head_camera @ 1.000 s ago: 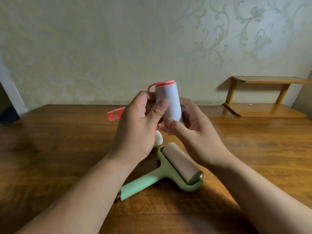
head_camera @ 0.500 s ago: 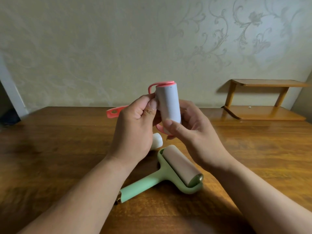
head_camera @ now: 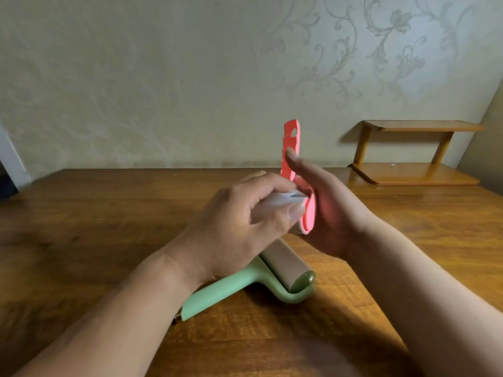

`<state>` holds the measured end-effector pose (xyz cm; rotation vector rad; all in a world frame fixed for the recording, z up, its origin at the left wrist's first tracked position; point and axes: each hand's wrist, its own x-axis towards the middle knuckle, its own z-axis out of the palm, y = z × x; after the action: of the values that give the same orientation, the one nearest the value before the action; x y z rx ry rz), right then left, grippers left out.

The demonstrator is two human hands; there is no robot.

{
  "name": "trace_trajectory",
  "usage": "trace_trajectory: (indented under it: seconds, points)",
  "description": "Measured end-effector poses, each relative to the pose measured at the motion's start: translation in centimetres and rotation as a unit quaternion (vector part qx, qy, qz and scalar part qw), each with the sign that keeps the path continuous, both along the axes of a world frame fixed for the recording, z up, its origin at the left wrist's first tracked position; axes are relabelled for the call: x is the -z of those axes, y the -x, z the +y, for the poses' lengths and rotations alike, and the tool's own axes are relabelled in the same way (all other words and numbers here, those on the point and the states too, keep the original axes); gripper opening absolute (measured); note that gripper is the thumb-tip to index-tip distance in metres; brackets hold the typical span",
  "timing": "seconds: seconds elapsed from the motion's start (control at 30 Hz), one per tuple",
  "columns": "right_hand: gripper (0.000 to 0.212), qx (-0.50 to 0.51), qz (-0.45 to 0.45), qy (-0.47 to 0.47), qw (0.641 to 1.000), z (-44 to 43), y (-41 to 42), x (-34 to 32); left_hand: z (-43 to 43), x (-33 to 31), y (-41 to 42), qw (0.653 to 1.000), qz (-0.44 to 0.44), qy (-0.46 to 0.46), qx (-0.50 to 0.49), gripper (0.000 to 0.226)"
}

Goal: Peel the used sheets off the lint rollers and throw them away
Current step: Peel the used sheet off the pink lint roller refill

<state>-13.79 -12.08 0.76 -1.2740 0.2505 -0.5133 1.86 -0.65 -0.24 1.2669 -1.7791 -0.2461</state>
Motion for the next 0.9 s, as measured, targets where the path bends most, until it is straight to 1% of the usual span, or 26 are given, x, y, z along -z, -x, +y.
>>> trace_trajectory:
  seconds: [0.07, 0.1, 0.13, 0.2, 0.23, 0.27, 0.3, 0.37, 0.4, 0.47, 0.53, 0.63, 0.7, 0.8, 0.9]
  points:
    - [0.043, 0.014, -0.041, -0.053, 0.998, 0.1, 0.1, 0.1, -0.2, 0.1, 0.3, 0.999, 0.026, 0.036, 0.000, 0.037]
    - [0.042, 0.026, -0.066, -0.068, 0.995, -0.1, 0.1, 0.2, -0.4, 0.2, 0.4, 0.997, 0.049, 0.062, -0.007, 0.040]
    - [0.045, 0.037, -0.088, -0.075, 0.993, -0.1, 0.0, 0.2, -0.5, 0.2, 0.5, 0.993, 0.066, 0.096, -0.028, 0.042]
    - [0.062, 0.076, -0.099, -0.075, 0.989, -0.1, -0.3, 0.6, -1.0, 0.2, 0.5, 0.981, 0.098, 0.151, -0.078, 0.045]
    - [0.071, 0.091, -0.099, -0.071, 0.988, 0.0, -0.5, 0.9, -1.2, 0.1, 0.4, 0.973, 0.135, 0.159, -0.097, 0.048]
    - [0.075, 0.090, -0.103, -0.063, 0.989, 0.1, -0.6, 1.1, -1.4, 0.1, 0.2, 0.965, 0.175, 0.158, -0.115, 0.052]
    - [0.070, 0.081, -0.109, -0.053, 0.989, 0.2, -0.8, 1.3, -1.5, 0.1, 0.0, 0.956, 0.204, 0.157, -0.139, 0.055]
    - [0.048, 0.070, -0.098, -0.019, 0.993, 0.2, -1.2, 1.5, -1.5, 0.1, -0.3, 0.943, 0.233, 0.157, -0.182, 0.058]
    - [0.046, 0.075, -0.087, 0.003, 0.993, 0.2, -1.4, 1.6, -1.4, 0.2, -0.4, 0.941, 0.235, 0.157, -0.188, 0.057]
    - [0.047, 0.103, -0.072, 0.032, 0.992, 0.0, -1.7, 1.9, -1.0, 0.4, -0.6, 0.951, 0.211, 0.149, -0.172, 0.051]
    - [0.043, 0.134, -0.072, 0.042, 0.987, -0.1, -1.9, 1.8, -0.7, 0.5, -1.1, 0.967, 0.168, 0.124, -0.146, 0.044]
    - [0.042, 0.177, -0.075, 0.038, 0.981, -0.9, -1.4, 1.6, -0.7, 0.5, -2.1, 0.984, 0.059, 0.092, -0.140, 0.034]
    - [0.043, 0.198, -0.068, 0.050, 0.977, -1.5, -1.1, 1.6, -0.8, 0.3, -2.4, 0.985, -0.003, 0.082, -0.151, 0.033]
    - [0.044, 0.199, -0.054, 0.079, 0.975, -1.7, -0.9, 1.6, -0.9, 0.2, -2.7, 0.982, -0.036, 0.075, -0.169, 0.035]
    - [0.036, 0.210, -0.038, 0.124, 0.969, -1.3, -0.8, 1.8, -0.8, 0.2, -2.6, 0.973, -0.077, 0.108, -0.189, 0.030]
